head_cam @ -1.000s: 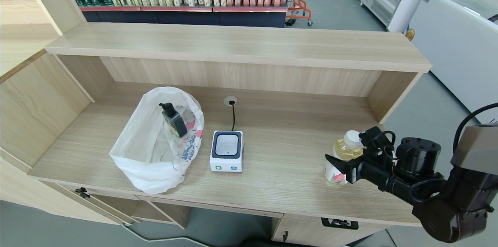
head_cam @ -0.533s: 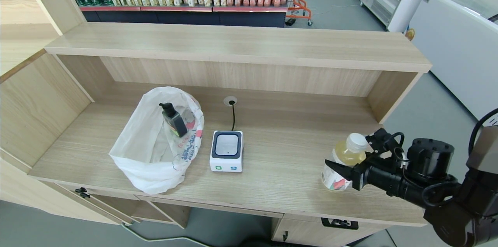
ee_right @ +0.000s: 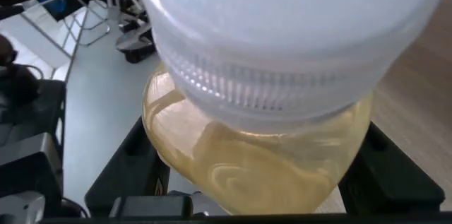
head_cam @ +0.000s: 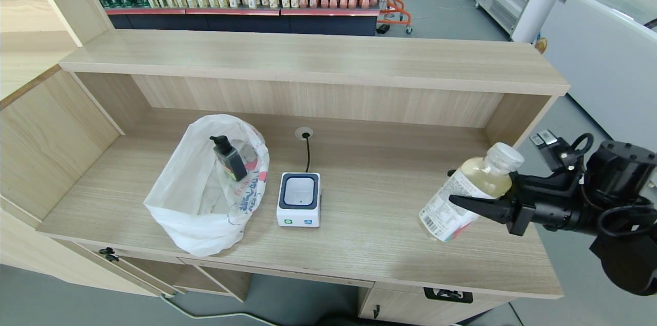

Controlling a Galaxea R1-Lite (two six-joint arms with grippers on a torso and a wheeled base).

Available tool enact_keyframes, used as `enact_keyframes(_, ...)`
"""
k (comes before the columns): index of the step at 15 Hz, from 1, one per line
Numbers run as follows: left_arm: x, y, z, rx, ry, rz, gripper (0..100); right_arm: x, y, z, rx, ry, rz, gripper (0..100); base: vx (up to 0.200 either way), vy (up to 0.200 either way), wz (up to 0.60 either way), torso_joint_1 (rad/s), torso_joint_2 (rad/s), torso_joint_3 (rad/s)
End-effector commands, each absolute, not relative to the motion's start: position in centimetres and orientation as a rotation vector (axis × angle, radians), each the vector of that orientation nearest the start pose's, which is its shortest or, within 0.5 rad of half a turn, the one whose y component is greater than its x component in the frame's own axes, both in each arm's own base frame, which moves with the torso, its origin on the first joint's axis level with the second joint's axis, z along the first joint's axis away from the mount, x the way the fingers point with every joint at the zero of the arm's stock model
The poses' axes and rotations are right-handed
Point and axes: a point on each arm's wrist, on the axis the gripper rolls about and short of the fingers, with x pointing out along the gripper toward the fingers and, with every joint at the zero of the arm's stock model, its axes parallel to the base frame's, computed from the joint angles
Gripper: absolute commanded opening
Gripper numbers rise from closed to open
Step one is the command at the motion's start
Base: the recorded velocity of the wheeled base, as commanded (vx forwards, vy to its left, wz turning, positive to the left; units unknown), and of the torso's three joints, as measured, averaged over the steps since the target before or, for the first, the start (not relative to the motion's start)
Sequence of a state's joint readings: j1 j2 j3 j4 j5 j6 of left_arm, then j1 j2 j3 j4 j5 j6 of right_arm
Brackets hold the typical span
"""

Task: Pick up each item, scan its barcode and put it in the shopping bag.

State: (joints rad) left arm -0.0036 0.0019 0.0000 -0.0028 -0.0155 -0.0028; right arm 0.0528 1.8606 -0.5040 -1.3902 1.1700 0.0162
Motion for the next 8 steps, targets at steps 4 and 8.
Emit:
enact_keyframes(4, -2.3, 0.0, 7.6, -0.003, -0.002, -0.018, 100, 26.9, 4.7, 16.3, -0.058, -0.095, 1.401, 0, 0.0, 0.0, 0.0, 0.0, 0.0, 0.0)
enact_keyframes(8, -2.3, 0.0, 7.6, -0.003, -0.002, -0.018, 100, 25.3, 6.1, 16.9, -0.044, -0.091, 1.462, 0, 0.0, 0.0, 0.0, 0.0, 0.0, 0.0)
